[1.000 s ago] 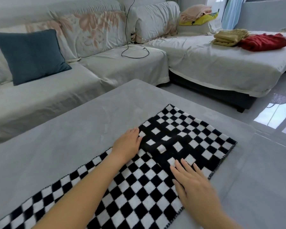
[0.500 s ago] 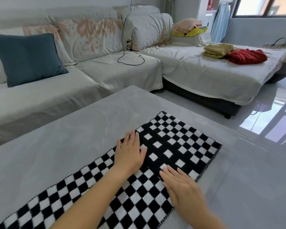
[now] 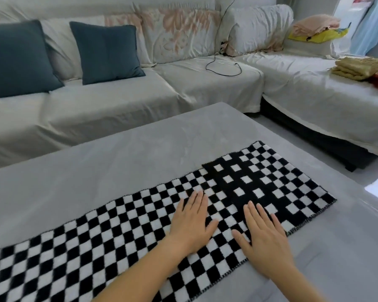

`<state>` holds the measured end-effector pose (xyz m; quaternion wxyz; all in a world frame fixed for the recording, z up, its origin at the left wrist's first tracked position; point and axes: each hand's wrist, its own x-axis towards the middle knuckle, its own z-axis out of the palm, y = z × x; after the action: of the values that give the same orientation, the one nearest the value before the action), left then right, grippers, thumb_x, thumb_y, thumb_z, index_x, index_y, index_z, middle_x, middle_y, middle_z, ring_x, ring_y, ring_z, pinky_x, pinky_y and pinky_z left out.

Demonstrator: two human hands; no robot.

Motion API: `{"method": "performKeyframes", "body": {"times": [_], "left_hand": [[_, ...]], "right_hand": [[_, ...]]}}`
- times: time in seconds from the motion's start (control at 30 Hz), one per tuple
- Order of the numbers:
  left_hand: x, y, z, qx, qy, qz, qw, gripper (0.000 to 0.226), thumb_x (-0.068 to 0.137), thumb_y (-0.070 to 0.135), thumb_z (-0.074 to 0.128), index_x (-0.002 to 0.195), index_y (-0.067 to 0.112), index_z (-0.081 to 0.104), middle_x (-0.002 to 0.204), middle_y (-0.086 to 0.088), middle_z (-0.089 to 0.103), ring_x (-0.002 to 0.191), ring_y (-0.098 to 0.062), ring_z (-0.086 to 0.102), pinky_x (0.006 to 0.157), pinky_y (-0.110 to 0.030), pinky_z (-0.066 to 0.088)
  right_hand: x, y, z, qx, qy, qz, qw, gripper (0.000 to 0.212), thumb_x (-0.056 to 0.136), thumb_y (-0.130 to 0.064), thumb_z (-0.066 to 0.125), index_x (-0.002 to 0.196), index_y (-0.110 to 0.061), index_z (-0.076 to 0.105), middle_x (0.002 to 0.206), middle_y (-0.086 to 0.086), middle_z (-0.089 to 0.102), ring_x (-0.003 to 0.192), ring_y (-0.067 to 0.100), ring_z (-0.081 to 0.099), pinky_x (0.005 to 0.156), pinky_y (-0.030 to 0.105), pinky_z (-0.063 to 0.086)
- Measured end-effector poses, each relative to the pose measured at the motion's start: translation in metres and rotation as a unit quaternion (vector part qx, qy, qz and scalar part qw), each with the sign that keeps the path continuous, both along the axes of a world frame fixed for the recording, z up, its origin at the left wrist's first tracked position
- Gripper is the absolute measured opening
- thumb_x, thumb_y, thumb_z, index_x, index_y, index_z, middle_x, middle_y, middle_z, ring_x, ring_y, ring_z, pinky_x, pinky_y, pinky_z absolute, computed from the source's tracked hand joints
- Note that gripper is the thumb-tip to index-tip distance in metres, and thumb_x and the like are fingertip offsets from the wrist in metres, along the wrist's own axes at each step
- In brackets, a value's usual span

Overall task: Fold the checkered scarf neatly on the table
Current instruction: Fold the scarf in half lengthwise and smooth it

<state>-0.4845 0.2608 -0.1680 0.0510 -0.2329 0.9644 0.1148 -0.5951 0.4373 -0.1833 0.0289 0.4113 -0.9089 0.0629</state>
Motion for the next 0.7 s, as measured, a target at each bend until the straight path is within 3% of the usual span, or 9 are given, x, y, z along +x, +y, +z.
{"method": "performKeyframes", "body": {"times": [0.13,0.4,0.5,0.6,0.7], "left_hand": [[0.055,0.012,0.001,0.001,-0.009,0.039,0.999,0.077,0.093,0.061,0.011,0.149,0.014,-0.011,0.157,0.0,-0.019,0.143,-0.013,-0.021,0.117,-0.041,-0.012],[0.18,0.007,0.002,-0.016,-0.022,0.143,0.989,0.082,0.088,0.069,0.007,0.149,0.017,-0.011,0.157,0.002,-0.018,0.143,-0.012,-0.018,0.118,-0.045,-0.006],[0.223,-0.01,0.005,-0.023,-0.037,0.184,0.982,0.086,0.085,0.073,0.004,0.149,0.017,-0.012,0.158,0.002,-0.017,0.143,-0.012,-0.019,0.119,-0.045,-0.004],[0.238,-0.025,0.005,-0.017,-0.044,0.215,0.975,0.103,0.071,0.081,-0.008,0.149,0.014,-0.012,0.158,-0.001,-0.016,0.144,-0.014,-0.016,0.118,-0.042,-0.005],[0.225,-0.017,0.004,-0.012,-0.03,0.219,0.975,0.102,0.072,0.079,-0.008,0.148,0.011,-0.013,0.158,-0.005,-0.018,0.144,-0.017,-0.019,0.118,-0.042,-0.006]], "right_hand": [[-0.003,-0.001,-0.001,0.014,0.001,0.008,1.0,0.084,0.08,-0.073,-0.005,0.146,-0.021,0.005,0.154,-0.006,0.005,0.142,0.01,0.002,0.117,0.038,0.003],[-0.007,-0.001,0.003,0.048,0.007,-0.003,0.999,0.09,0.082,-0.073,-0.003,0.148,-0.016,0.016,0.155,0.002,0.017,0.143,0.02,0.014,0.115,0.043,0.014],[-0.006,-0.005,0.011,0.083,-0.014,-0.024,0.996,0.091,0.078,-0.071,-0.008,0.149,-0.015,0.004,0.158,0.003,0.007,0.144,0.021,0.007,0.116,0.045,0.014],[0.014,-0.011,0.019,0.103,-0.051,-0.02,0.993,0.087,0.077,-0.067,-0.007,0.149,-0.017,-0.002,0.158,0.003,-0.002,0.144,0.022,0.0,0.116,0.046,0.011],[0.047,-0.012,0.016,0.1,-0.053,0.011,0.993,0.075,0.087,-0.063,0.001,0.149,-0.022,-0.003,0.158,-0.001,-0.004,0.144,0.021,-0.003,0.116,0.047,0.004]]}}
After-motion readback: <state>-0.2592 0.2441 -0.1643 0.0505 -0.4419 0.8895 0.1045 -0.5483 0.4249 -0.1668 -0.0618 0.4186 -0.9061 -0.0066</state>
